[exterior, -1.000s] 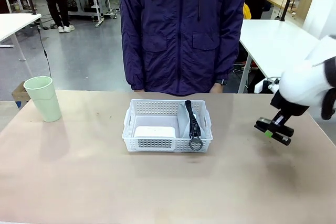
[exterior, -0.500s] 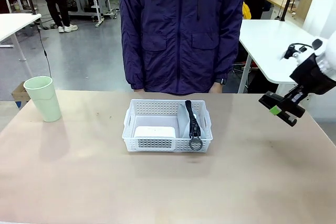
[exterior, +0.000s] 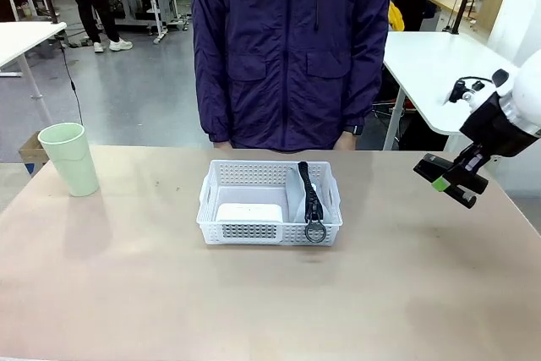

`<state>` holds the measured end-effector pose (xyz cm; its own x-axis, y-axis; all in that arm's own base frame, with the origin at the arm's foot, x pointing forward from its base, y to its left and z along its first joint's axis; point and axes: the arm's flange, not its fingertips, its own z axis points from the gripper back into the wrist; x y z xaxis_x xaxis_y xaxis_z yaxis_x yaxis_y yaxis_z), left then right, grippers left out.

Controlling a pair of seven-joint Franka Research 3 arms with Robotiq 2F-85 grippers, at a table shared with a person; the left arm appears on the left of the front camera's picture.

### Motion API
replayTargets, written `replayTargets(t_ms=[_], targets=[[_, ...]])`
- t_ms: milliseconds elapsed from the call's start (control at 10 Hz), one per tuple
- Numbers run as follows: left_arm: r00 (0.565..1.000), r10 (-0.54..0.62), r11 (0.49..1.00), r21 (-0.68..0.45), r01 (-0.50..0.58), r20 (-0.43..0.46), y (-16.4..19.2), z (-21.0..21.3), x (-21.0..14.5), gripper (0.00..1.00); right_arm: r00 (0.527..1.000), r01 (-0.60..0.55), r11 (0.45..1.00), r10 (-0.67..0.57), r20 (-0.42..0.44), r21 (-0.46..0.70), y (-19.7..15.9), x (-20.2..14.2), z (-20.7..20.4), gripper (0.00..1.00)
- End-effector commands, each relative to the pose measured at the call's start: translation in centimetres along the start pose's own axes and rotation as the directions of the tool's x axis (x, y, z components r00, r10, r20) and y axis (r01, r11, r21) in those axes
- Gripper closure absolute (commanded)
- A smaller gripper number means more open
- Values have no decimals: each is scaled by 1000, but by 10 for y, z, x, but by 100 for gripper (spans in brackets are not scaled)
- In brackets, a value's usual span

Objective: Efficiently arrange items inside the basket to fit them all.
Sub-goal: Pick up the Stapler and place it inside the Organizing basket.

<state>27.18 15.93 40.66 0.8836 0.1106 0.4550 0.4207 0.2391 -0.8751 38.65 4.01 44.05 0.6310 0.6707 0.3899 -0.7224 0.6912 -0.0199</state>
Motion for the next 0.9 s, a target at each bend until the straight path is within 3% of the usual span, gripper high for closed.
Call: replayTargets(t_ms=[0,200,400,700,800], targets=[[1000,-1,1000,-17,1,15,-3,-3,-2,0,994,-109,992,110,5,-63,12,21,-2,63],[1000,-1,1000,-17,1,15,-3,-3,-2,0,952,-307,951,307,-9,-49,42,90,-19,63],[1000,-1,1000,-17,1,15,-3,-3,-2,0,863,-504,864,502,49,26,82,156,-52,63],[1000,-1,1000,-17,1,15,-3,-3,-2,0,739,-672,730,671,60,120,145,231,-101,63],[1000,-1,1000,-17,1,15,-3,-3,-2,0,724,-689,719,689,30,89,158,249,-118,63]])
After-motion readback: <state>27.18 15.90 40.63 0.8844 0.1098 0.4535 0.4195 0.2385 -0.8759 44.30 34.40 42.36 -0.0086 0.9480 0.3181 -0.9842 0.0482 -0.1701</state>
